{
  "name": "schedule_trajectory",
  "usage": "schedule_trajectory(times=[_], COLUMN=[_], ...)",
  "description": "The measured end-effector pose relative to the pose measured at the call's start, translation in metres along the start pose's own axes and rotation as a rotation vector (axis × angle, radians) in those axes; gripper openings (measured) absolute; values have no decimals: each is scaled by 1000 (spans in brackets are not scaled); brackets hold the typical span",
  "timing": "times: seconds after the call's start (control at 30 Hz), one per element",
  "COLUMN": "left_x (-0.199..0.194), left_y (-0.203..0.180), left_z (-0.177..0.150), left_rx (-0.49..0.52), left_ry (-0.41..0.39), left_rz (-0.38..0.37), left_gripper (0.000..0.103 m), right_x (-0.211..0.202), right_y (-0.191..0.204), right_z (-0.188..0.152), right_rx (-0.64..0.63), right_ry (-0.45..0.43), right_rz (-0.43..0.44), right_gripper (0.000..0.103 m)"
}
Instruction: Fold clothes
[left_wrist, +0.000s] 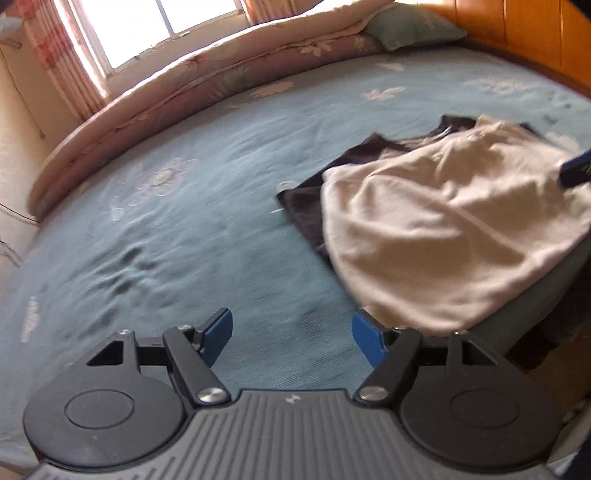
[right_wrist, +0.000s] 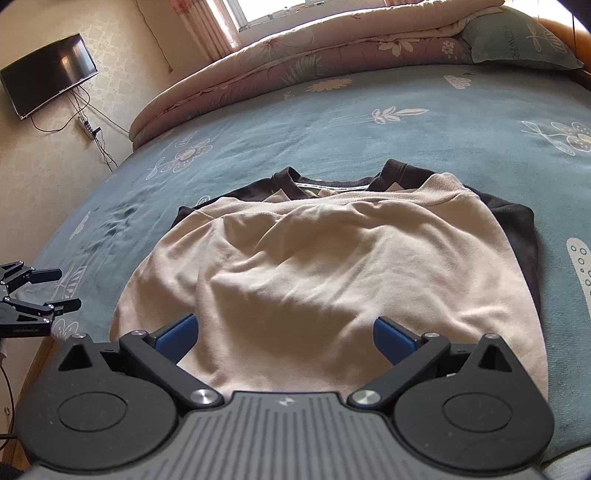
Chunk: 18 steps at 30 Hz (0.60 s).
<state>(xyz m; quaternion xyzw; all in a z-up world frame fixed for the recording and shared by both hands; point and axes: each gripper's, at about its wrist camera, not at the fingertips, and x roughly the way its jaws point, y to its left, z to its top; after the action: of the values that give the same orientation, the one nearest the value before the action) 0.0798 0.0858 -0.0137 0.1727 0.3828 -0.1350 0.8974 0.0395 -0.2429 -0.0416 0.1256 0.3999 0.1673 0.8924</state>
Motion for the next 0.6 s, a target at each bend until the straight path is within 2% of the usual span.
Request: schedule_trajectory(times=[0.07,0.2,0.27,0.33,0.4,0.47,0.53,0.6], left_x=[6,37,59,78,72,62,49,39], left_y=[-10,-33,-39,-34,-23,-16,-18,-23], left_z=[9,19,15,-2,-17,-22,-15,-1], left_rx=[-70,-154,-201,-273,-343,-392,-359,-321], left_ry=[-21,24,129,254,240,285,263,222], left_rz=[-195,-458,-482,-459,-475,-461,-416,-414], left_gripper=[74,74,74,74,76,76,75,77], right_x=[2,-1,-3,-3,-2,0,-4,-9], right_y=[1,-1,-5,-11,-21,-31,-42,-46], right_z=[-3,-9,-12,-16,-25,-35,-44,-43], right_rx=[-5,-6,10,28,45,69,99,135], right_ry=[13,26,34,52,85,120,119,113], right_rz=[-3,-4,4,11,-5,-22,-7,23], right_gripper=[103,103,103,103,103,103,103,103])
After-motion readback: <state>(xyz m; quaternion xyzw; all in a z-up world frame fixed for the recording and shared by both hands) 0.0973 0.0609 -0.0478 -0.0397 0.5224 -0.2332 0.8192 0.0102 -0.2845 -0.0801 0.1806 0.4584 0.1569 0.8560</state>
